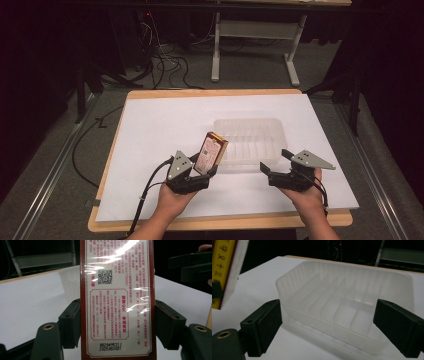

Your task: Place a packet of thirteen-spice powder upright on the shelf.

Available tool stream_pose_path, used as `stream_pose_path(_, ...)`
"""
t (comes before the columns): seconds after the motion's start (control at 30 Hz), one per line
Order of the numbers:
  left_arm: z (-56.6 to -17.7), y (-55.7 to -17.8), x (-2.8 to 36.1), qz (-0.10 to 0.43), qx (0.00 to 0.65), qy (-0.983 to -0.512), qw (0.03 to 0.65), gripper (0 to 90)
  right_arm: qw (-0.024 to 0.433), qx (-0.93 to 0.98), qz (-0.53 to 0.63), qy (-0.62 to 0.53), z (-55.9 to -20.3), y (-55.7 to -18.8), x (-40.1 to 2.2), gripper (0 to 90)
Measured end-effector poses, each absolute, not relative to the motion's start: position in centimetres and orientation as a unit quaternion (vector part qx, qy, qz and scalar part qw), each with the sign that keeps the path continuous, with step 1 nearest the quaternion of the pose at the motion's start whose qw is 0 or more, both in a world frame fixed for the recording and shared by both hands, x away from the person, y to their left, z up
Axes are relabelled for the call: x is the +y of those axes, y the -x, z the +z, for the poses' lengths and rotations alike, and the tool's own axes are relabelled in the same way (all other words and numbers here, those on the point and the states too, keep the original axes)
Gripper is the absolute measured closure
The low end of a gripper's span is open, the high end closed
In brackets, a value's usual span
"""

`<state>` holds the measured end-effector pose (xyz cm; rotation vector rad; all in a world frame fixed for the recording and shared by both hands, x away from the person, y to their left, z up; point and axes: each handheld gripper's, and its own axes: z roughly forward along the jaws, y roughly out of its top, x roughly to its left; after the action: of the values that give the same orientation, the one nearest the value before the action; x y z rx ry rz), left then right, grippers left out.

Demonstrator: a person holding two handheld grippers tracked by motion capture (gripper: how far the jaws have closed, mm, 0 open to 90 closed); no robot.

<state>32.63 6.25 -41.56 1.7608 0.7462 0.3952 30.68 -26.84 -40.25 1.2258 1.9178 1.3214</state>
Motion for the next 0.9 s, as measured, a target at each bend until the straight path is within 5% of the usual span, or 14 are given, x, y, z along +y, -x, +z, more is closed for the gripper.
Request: stream_pose_path(0.9,-43.2,-31.1,3.0,0.195,0.295,-0.768,0.534,32.8,0.194,0.711,0.539,-0.408,-38.7,-31.0,-22.0,7.4)
